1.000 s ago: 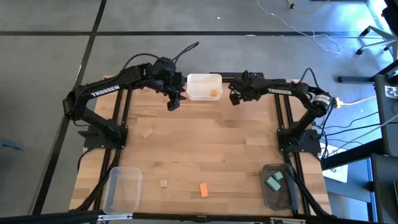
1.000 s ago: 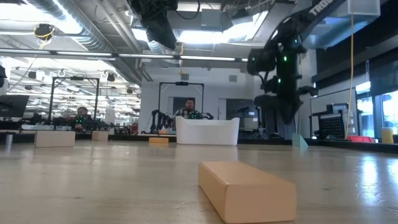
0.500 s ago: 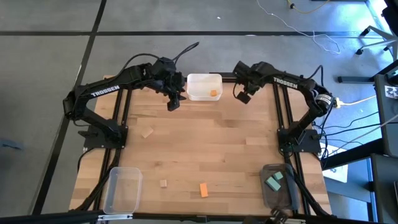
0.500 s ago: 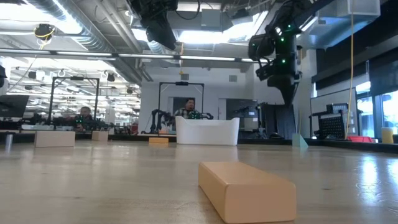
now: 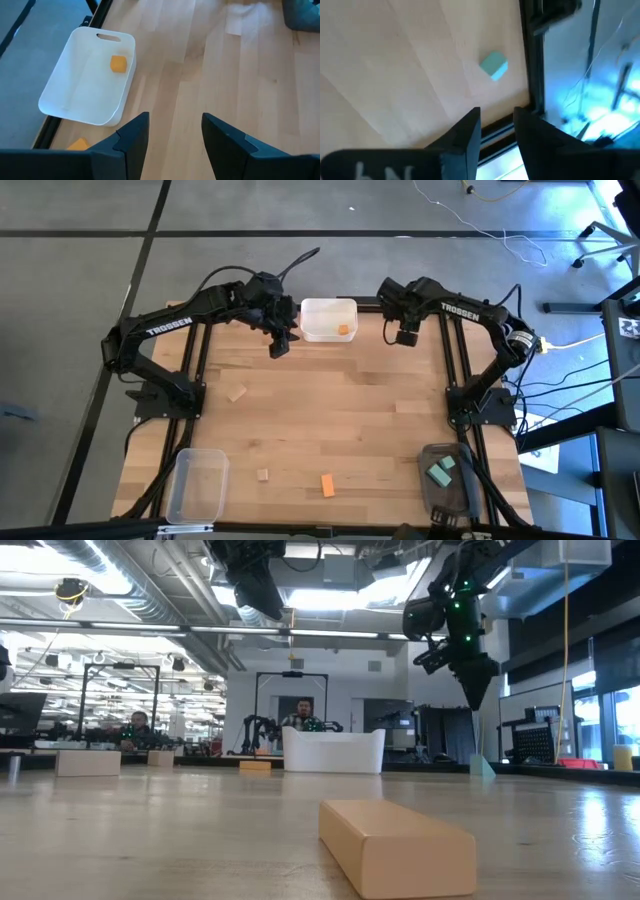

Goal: Sort & place blocks by color
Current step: Put the light blue block into the black bin

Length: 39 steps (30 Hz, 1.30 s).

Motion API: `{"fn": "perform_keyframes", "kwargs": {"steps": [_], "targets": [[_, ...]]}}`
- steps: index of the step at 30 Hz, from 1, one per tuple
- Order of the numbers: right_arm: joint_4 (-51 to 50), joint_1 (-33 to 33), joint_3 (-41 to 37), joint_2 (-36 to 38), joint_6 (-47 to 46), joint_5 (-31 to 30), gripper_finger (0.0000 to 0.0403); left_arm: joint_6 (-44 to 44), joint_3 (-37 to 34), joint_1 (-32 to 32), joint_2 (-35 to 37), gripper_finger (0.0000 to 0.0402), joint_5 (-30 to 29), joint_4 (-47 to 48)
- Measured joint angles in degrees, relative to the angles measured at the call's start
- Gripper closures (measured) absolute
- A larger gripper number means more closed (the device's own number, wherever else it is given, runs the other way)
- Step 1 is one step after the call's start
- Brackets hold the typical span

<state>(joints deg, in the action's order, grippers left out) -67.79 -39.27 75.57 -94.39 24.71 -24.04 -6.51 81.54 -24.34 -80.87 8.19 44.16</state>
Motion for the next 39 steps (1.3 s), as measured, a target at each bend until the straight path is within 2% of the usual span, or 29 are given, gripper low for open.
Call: {"fn": "perform_keyframes", "kwargs": {"steps": [3,8,12,17,20,31,34,39], "targets": [[0.7,0.0,0.0,0.0,3.6,1.5,0.0283,0.4,0.0,0.0,0.0,0.0227,0.0,0.0],[7.7,0.0,0.0,0.0,4.0,5.7,0.0283,0.4,0.0,0.0,0.0,0.0227,0.0,0.0],[7.9,0.0,0.0,0.0,4.2,6.7,0.0283,0.0,0.0,0.0,0.0,0.0227,-0.7,0.0],[4.6,0.1,0.0,0.0,4.5,8.2,0.0283,-0.1,0.0,0.0,0.0,0.0227,-4.5,0.0],[1.6,0.2,0.0,0.0,6.7,12.7,0.0283,-0.1,0.0,0.0,0.0,0.0227,-5.0,0.0],[-4.8,0.2,0.0,0.0,7.8,35.8,0.0283,-0.1,0.0,0.0,0.0,0.0227,-5.0,-0.1],[-5.0,0.2,0.0,0.0,7.8,38.5,0.0283,-0.1,0.0,0.0,0.0,0.0227,-5.0,-0.1],[-5.0,0.2,0.0,0.0,7.7,38.7,0.0283,-0.1,0.0,0.0,0.0,0.0227,-5.0,-0.1]]}}
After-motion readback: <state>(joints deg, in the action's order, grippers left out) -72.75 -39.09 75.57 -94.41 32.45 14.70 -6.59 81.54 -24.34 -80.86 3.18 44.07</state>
